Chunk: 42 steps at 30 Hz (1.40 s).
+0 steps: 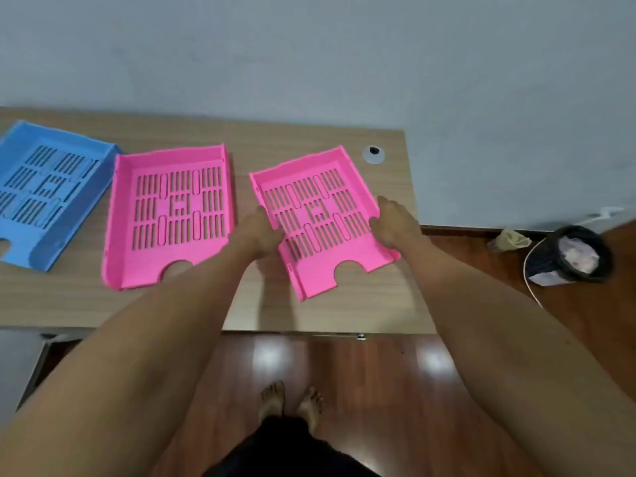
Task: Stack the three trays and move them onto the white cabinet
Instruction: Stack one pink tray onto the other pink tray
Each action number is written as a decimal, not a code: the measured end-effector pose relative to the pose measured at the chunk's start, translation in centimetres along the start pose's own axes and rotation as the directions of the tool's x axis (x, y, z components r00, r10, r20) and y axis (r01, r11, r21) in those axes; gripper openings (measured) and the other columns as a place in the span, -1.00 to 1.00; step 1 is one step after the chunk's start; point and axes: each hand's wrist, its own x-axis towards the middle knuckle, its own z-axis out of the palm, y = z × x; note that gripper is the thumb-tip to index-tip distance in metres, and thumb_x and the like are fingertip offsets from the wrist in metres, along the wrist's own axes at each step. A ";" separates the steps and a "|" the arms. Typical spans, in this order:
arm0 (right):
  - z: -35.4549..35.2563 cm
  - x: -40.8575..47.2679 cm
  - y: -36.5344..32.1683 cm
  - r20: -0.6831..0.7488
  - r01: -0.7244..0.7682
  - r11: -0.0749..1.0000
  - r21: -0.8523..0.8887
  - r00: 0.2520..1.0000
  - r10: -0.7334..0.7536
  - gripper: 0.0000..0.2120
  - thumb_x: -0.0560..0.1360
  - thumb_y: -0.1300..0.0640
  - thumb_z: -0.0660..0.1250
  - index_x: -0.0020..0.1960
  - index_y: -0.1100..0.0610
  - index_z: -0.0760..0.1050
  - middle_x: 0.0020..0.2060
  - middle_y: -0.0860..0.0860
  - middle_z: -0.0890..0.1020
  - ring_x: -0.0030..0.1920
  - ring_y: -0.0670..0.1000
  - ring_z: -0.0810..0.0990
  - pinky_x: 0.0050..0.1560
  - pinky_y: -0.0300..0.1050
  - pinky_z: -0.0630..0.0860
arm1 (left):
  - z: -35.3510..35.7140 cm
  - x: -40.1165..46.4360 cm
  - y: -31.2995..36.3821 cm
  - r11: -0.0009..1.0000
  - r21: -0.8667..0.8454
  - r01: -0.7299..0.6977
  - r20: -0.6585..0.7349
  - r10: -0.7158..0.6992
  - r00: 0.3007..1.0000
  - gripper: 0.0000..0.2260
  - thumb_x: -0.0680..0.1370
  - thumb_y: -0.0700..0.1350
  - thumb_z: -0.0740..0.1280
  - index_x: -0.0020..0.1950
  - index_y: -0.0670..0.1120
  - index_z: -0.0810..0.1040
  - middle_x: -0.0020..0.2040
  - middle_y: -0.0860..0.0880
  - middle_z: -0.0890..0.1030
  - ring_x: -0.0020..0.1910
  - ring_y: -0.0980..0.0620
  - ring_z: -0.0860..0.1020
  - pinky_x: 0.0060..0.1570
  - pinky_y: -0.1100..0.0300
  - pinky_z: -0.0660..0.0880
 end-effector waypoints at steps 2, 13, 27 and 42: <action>0.4 0.2 0.6 0.009 -0.053 0.998 0.027 0.999 0.053 -0.74 0.61 0.27 0.19 0.29 0.25 0.39 0.16 0.20 0.59 -0.02 0.22 0.55 -0.09 0.14 0.57 | 1.2 0.4 -0.5 0.996 -0.022 0.088 0.033 -0.087 0.996 -0.65 0.60 -0.14 0.35 0.34 -0.22 0.43 0.17 -0.24 0.64 0.04 -0.21 0.63 0.15 -0.13 0.61; 3.5 0.3 2.6 -0.042 -0.186 0.971 0.151 0.980 0.194 -0.64 0.56 0.40 0.20 0.31 0.19 0.48 0.12 0.21 0.67 -0.14 0.17 0.55 -0.15 0.03 0.58 | 4.6 2.0 -1.9 0.965 -0.082 0.248 -0.024 -0.251 0.968 -0.67 0.59 -0.22 0.32 0.32 -0.21 0.32 0.14 -0.26 0.59 0.01 -0.25 0.61 0.05 -0.16 0.65; 4.9 -5.1 2.7 -0.066 -0.296 0.848 0.440 0.931 0.360 -0.60 0.56 0.41 0.16 0.29 0.14 0.56 0.11 0.18 0.70 -0.08 0.20 0.62 0.01 0.03 0.64 | 3.6 3.1 -1.1 0.969 -0.124 0.215 -0.051 -0.222 0.974 -0.61 0.57 -0.40 0.21 0.39 -0.21 0.36 0.26 -0.24 0.56 0.02 -0.13 0.51 0.10 -0.01 0.59; 5.8 -6.9 3.3 -0.049 -0.298 0.832 0.469 0.931 0.361 -0.63 0.59 0.43 0.15 0.28 0.20 0.56 0.13 0.20 0.71 0.07 0.28 0.68 0.08 0.17 0.70 | 5.3 3.4 -1.8 0.973 -0.141 0.184 -0.058 -0.193 0.979 -0.57 0.62 -0.37 0.18 0.49 -0.18 0.33 0.38 -0.23 0.54 0.20 -0.19 0.57 0.07 0.09 0.47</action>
